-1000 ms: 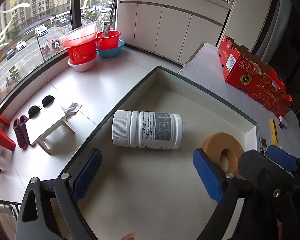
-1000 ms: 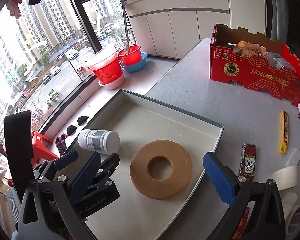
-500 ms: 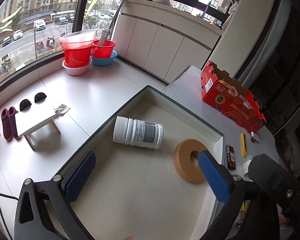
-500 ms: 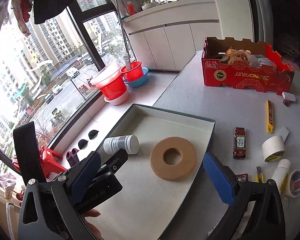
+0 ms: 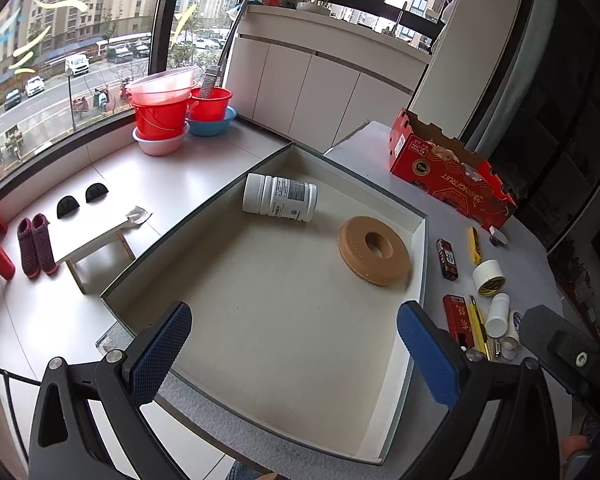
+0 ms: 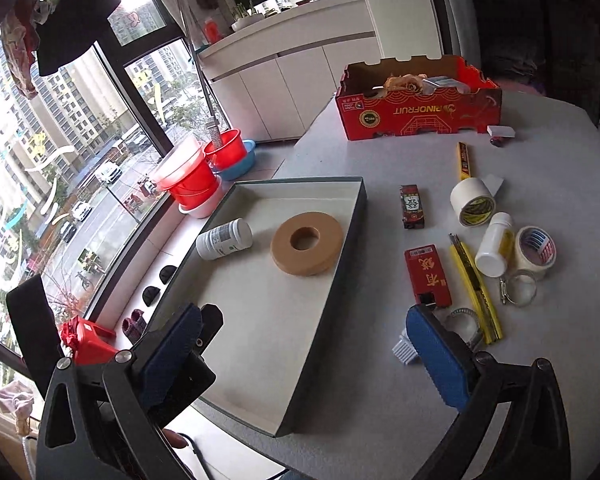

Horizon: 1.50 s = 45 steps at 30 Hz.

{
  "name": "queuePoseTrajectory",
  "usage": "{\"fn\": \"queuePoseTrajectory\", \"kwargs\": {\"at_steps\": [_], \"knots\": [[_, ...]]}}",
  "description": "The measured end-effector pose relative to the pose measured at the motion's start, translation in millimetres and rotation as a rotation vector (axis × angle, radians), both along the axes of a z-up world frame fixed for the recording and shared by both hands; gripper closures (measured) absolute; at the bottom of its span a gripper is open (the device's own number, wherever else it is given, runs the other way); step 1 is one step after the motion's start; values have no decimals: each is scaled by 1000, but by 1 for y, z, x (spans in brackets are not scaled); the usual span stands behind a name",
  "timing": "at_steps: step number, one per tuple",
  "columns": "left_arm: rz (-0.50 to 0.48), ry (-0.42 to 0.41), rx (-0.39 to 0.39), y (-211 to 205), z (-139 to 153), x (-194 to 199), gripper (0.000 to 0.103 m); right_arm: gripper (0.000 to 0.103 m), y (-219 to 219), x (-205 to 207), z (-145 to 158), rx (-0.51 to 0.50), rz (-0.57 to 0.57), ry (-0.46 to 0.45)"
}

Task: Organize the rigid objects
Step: 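Withdraw both grippers from the tray back over the table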

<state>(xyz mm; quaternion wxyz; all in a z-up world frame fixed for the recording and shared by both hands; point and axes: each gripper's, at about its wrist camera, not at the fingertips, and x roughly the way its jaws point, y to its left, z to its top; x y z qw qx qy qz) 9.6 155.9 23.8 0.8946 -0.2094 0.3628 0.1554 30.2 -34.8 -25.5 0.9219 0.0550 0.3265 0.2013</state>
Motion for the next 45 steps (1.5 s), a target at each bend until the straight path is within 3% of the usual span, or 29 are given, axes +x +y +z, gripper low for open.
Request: {"fn": "queuePoseTrajectory", "kwargs": {"at_steps": [3,6,10,14,20,30,36,41,45], "knots": [[32,-5,28,-2,5,-9,0,0,-18,-10,-7,-17,-79,-16],[60,0,77,-4,8,-15,0,0,-29,-11,-19,-20,-112,34],[53,9,81,-10,7,-20,0,0,-32,-18,-33,-22,-101,78],[50,32,128,-17,6,-23,0,0,-26,-31,-33,-46,-65,47],[59,52,136,-16,7,-28,0,0,-18,-42,-27,-77,-22,-7],[-18,92,187,-40,7,-19,0,0,-35,-31,-45,-117,-30,58],[-137,99,199,-69,10,-5,0,0,-106,-20,-52,-92,-204,74],[-304,113,203,-120,4,20,0,0,-188,-12,-68,-1,-426,163],[-386,144,245,-156,-12,44,0,0,-222,-13,-79,58,-494,228]]}}
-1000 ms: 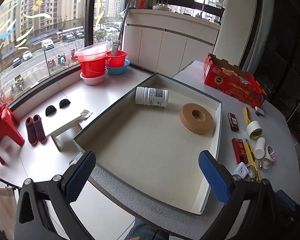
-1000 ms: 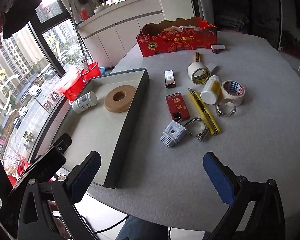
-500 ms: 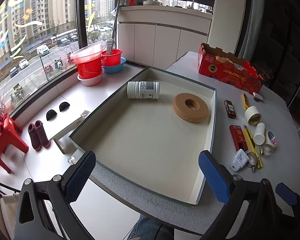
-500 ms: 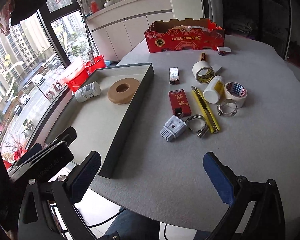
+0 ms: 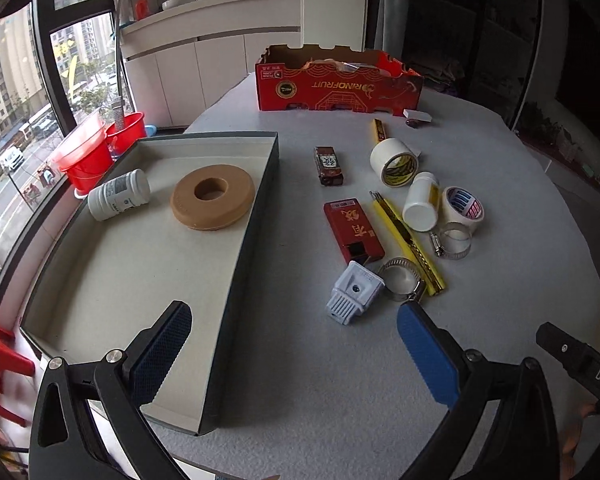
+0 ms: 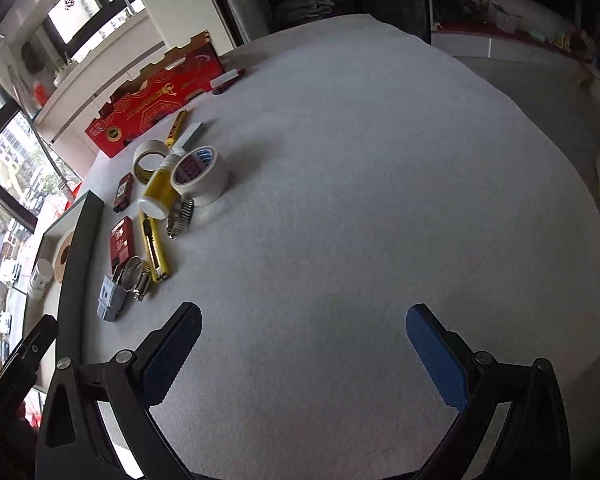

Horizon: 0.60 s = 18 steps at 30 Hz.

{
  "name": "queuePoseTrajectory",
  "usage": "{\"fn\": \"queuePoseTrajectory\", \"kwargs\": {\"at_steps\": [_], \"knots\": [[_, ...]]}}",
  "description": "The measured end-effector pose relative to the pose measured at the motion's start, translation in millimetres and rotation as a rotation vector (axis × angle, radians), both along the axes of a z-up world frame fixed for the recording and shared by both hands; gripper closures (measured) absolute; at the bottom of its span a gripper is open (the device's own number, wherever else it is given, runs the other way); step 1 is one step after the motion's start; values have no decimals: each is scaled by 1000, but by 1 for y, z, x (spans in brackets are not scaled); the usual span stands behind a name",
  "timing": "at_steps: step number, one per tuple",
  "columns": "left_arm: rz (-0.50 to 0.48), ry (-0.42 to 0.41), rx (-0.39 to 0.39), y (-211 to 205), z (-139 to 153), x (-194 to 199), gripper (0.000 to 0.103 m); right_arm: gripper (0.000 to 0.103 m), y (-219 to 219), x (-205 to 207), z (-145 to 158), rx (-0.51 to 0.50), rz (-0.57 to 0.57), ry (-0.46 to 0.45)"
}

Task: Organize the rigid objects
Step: 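Withdraw both grippers from the tray back over the table, then grasp the white plug with the left gripper while the right gripper grasps the hose clamp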

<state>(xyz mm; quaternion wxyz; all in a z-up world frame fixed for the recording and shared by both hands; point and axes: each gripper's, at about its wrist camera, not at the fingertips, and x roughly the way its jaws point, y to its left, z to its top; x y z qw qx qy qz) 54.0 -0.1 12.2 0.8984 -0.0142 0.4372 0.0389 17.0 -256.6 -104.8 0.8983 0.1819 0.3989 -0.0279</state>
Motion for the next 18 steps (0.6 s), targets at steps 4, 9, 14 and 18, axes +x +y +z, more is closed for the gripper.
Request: {"fn": "queuePoseTrajectory", "kwargs": {"at_steps": [4,9,14,18], "knots": [[-49,33,86,-21,-19,23,0,0,-7,-2,-3,-6,-2,2],[-50,80,118,-21,-39,36,0,0,-2,8,-4,-22,33,-5],[-80,63,124,-32,-40,37,0,0,16,40,9,-56,105,-27],[-92,26,154,-36,-34,32,0,0,42,75,19,-109,159,-42]]}}
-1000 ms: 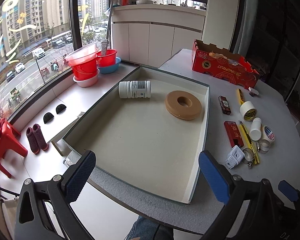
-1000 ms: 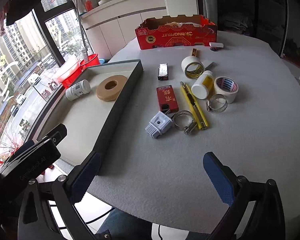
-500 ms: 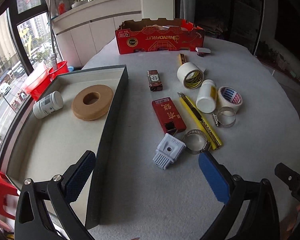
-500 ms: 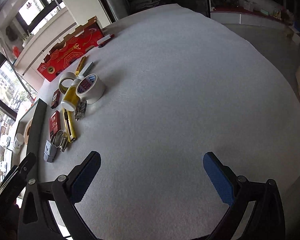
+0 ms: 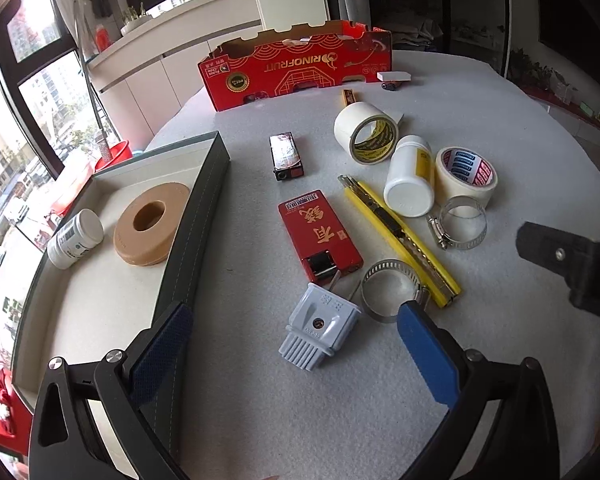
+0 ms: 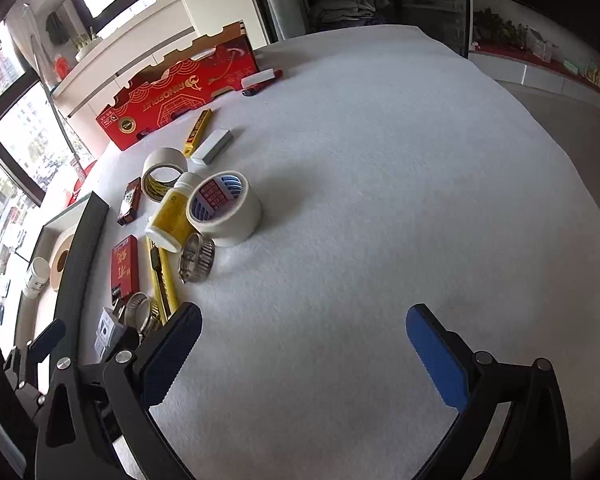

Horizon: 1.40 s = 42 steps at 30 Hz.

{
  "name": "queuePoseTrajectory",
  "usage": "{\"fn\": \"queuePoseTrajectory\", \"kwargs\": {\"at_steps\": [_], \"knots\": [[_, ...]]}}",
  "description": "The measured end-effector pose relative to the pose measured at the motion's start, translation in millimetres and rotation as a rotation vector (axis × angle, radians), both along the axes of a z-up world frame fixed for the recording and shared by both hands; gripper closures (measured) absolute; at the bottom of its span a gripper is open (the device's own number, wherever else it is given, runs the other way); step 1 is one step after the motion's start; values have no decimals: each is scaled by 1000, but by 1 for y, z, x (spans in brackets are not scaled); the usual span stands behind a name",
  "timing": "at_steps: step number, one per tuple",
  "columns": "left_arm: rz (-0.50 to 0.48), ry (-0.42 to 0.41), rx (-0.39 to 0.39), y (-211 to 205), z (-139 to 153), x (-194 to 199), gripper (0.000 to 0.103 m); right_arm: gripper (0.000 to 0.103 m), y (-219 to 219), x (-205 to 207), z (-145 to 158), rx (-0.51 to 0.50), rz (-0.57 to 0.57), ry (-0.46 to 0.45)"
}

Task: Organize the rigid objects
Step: 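Grasp the white plug with the left gripper while the right gripper grasps the hose clamp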

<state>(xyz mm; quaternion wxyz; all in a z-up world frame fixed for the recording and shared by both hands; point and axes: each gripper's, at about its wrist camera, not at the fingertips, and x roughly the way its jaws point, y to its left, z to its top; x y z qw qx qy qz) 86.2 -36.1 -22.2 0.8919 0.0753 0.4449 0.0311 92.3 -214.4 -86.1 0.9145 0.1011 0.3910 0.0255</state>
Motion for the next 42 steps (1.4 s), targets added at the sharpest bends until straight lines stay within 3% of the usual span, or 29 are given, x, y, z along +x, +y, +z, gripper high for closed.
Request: {"fn": "queuePoseTrajectory", "kwargs": {"at_steps": [3,6,10,13,16,20,22,29,33,36,42], "knots": [[-1,3,-17,7,2,1,0,0,21,27,-4,-68,31,21],[-8,10,-3,11,2,3,0,0,32,47,-17,-225,4,92],[-64,9,-17,8,2,3,0,0,0,30,-18,-247,-65,77],[-127,-2,-20,-3,3,1,0,0,-37,12,-25,-165,-100,98],[-151,40,-17,-11,-6,8,0,0,-55,-4,-26,-174,-116,84],[-103,102,-135,9,-16,14,0,0,-59,-11,-25,-178,-106,70],[-98,90,-106,14,-15,14,0,0,-59,-10,-25,-175,-113,71],[-163,142,-143,8,-17,25,0,0,-56,-8,-27,-180,-122,35],[-193,119,-138,3,-17,22,0,0,-52,-5,-25,-178,-72,49],[-204,93,-134,3,-17,19,0,0,-46,-8,-20,-131,6,2],[-206,93,-139,4,-17,19,0,0,-28,-14,-12,-145,75,-58]]}}
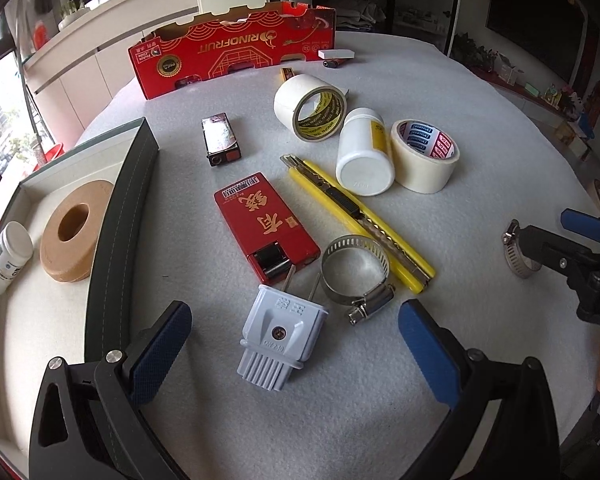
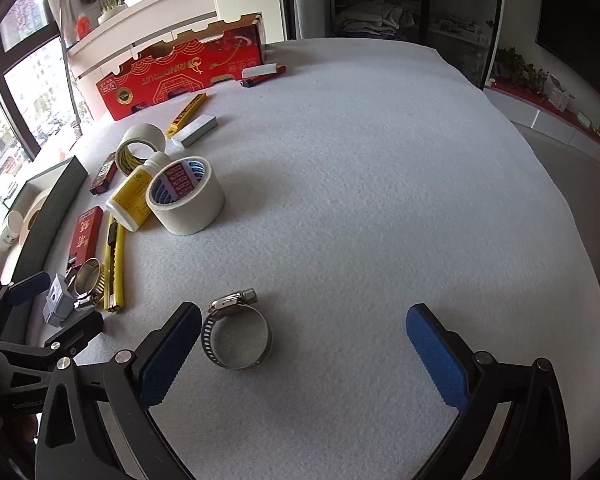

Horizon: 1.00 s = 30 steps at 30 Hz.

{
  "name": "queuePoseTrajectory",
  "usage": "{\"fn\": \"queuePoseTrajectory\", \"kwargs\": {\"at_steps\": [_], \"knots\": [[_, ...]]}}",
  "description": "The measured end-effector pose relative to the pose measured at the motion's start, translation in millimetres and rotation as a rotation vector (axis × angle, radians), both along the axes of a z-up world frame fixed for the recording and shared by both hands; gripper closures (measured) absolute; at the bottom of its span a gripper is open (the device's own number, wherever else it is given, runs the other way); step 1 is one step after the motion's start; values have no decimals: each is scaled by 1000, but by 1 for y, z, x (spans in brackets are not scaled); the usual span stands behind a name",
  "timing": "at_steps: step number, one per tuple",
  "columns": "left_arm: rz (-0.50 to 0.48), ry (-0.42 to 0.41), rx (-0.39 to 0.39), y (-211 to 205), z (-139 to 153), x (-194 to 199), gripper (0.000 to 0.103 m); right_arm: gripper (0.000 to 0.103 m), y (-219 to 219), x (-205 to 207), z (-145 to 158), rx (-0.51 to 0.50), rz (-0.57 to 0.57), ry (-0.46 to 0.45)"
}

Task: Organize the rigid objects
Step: 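Grasp the white plug with the left gripper while the right gripper grasps the hose clamp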

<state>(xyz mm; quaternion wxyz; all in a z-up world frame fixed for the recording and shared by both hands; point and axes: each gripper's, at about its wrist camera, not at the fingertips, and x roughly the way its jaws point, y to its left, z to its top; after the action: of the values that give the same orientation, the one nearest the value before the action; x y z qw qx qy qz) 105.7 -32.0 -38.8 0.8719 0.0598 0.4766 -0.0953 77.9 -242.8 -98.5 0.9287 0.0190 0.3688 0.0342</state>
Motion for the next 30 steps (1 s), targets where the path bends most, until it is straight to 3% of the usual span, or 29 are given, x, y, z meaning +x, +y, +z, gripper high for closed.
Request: {"fn": "queuePoseTrajectory", "kwargs": {"at_steps": [4,6,9,12,13,14,16,17,18,19,21,30], "knots": [[-2,-7,0,1,0,-1,0,0,12,11,-11,-38,36,60],[-4,-15,2,1,0,-2,0,0,21,10,-17,-109,36,32],[-8,-29,4,1,-1,-4,0,0,20,8,-19,-92,37,-4],[0,-16,5,0,0,-3,1,0,20,11,-17,-95,41,30],[3,-8,3,0,0,-3,2,1,20,11,-16,-96,38,40],[-1,-1,1,-1,1,-3,3,8,21,9,-15,-98,44,39],[-32,2,-1,-4,4,-5,17,37,24,2,-10,-103,67,20],[-49,-2,-2,-6,6,-8,23,57,27,1,-9,-103,77,23],[-61,-2,-2,-7,8,-10,37,67,29,1,-8,-104,82,28],[-69,0,-2,-8,10,-11,53,67,30,1,-8,-100,81,33],[-63,7,-5,-7,12,-14,68,67,28,-1,-8,-86,74,36],[-116,-71,61,-2,11,-34,68,67,21,-19,-9,-35,75,62]]}}
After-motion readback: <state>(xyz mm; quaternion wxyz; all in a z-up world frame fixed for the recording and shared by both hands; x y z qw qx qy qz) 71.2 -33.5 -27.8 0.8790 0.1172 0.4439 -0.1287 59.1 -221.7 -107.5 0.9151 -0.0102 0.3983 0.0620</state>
